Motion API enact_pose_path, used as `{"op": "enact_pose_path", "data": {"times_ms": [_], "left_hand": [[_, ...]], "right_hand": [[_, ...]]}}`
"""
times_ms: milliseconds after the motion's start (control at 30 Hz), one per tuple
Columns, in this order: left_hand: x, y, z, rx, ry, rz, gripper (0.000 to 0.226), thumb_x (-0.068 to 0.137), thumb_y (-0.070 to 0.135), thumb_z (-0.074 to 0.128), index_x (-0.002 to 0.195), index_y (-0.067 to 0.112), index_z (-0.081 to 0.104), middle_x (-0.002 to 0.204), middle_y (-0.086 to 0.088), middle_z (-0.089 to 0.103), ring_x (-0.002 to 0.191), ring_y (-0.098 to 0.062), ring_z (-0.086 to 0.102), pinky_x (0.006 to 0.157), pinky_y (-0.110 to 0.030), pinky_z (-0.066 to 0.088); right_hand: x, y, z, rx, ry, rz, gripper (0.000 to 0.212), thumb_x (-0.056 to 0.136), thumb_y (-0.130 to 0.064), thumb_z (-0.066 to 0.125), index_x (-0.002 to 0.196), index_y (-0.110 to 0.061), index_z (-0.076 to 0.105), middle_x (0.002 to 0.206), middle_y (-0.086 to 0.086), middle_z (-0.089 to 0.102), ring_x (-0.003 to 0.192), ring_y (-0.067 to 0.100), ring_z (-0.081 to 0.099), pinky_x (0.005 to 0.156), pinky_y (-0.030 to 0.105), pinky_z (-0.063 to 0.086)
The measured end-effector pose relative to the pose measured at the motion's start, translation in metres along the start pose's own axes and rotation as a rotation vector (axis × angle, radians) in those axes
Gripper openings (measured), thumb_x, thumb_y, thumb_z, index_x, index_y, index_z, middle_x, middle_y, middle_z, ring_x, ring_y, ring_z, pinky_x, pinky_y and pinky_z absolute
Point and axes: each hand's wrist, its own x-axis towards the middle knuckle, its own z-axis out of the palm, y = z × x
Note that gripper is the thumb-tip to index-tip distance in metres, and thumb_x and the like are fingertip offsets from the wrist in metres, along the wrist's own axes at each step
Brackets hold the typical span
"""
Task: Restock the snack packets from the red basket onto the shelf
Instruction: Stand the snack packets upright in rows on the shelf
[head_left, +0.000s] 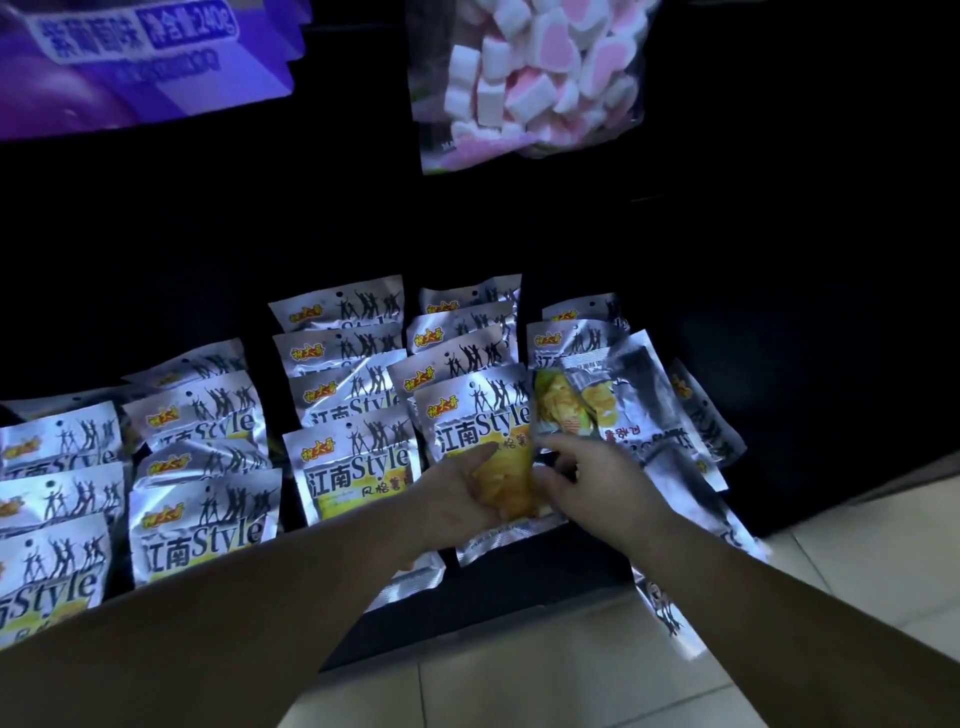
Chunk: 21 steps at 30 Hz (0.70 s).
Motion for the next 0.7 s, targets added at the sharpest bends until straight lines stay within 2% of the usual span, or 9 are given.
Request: {"op": "enact_pose_path", "data": {"times_ms": [67,133,233,300,400,467,500,600,700], "left_hand": [[0.001,0.003,0.003,0.017,0.024,-0.010,0.084,0.089,0.013,0.077,0.159,0.021,0.030,0.105,0.006,0.065,0.090,-0.002,0.059,0.060,0.005,0.039],[0.003,0.005,0.009,0.059,0.062,0.000,0.079,0.088,0.018,0.078,0.156,0.019,0.037,0.115,0.000,0.068,0.094,-0.006,0.061,0.065,0.003,0.040],[0.011,0.007,0.032,0.103,0.084,0.022,0.058,0.089,0.022,0.075,0.142,0.031,0.054,0.099,0.002,0.070,0.069,-0.005,0.061,0.056,-0.008,0.046],[0.011,0.012,0.054,0.118,0.024,0.016,0.042,0.086,0.027,0.075,0.125,0.038,0.063,0.100,-0.003,0.071,0.062,-0.007,0.059,0.057,-0.018,0.048],[0.007,0.030,0.089,0.181,-0.167,0.066,0.045,0.087,0.033,0.078,0.127,0.034,0.058,0.118,0.003,0.063,0.095,-0.013,0.063,0.079,-0.023,0.049],[0.009,0.042,0.108,0.214,-0.218,0.087,0.050,0.085,0.034,0.078,0.130,0.037,0.056,0.117,0.012,0.059,0.110,-0.011,0.062,0.093,-0.023,0.049],[0.011,0.045,0.116,0.217,-0.246,0.079,0.058,0.082,0.037,0.079,0.134,0.042,0.054,0.127,0.014,0.058,0.118,-0.010,0.060,0.101,-0.024,0.048],[0.020,0.042,0.133,0.240,-0.339,0.044,0.090,0.067,0.051,0.082,0.147,0.052,0.039,0.153,0.017,0.045,0.134,-0.007,0.052,0.113,-0.030,0.043],[0.053,0.011,0.149,0.256,-0.397,0.037,0.091,0.058,0.057,0.084,0.137,0.066,0.039,0.150,0.015,0.052,0.129,-0.012,0.058,0.107,-0.037,0.050]], "right_hand": [[-0.007,0.006,-0.019,-0.083,0.116,0.074,0.017,0.092,-0.041,0.066,0.109,-0.039,0.066,0.087,-0.011,0.068,0.080,0.013,0.065,0.070,0.031,0.056],[-0.015,0.019,-0.033,-0.127,0.190,0.147,0.014,0.092,-0.046,0.064,0.100,-0.035,0.060,0.091,-0.011,0.064,0.082,0.016,0.064,0.070,0.033,0.054],[-0.034,0.051,-0.046,-0.174,0.220,0.325,0.025,0.087,-0.049,0.064,0.100,-0.030,0.053,0.108,-0.003,0.051,0.094,0.027,0.060,0.076,0.038,0.051],[-0.049,0.072,-0.050,-0.187,0.221,0.465,0.044,0.082,-0.054,0.068,0.107,-0.021,0.054,0.114,0.007,0.046,0.106,0.036,0.057,0.089,0.042,0.049],[-0.065,0.100,-0.051,-0.072,0.131,0.666,0.068,0.072,-0.068,0.071,0.113,-0.017,0.054,0.112,0.011,0.052,0.112,0.036,0.056,0.099,0.040,0.046],[-0.071,0.115,-0.049,0.190,0.118,0.734,0.074,0.060,-0.081,0.070,0.104,-0.023,0.057,0.106,0.005,0.065,0.103,0.029,0.066,0.096,0.040,0.052],[-0.074,0.121,-0.048,0.311,0.134,0.751,0.071,0.057,-0.082,0.071,0.098,-0.026,0.059,0.102,0.002,0.071,0.095,0.024,0.071,0.093,0.041,0.056],[-0.081,0.125,-0.052,0.433,0.142,0.731,0.043,0.072,-0.060,0.081,0.086,-0.023,0.063,0.092,0.004,0.076,0.080,0.020,0.073,0.083,0.036,0.059],[-0.085,0.127,-0.060,0.438,0.141,0.735,0.033,0.073,-0.034,0.088,0.073,-0.013,0.062,0.077,0.015,0.074,0.062,0.028,0.067,0.065,0.040,0.055]]}}
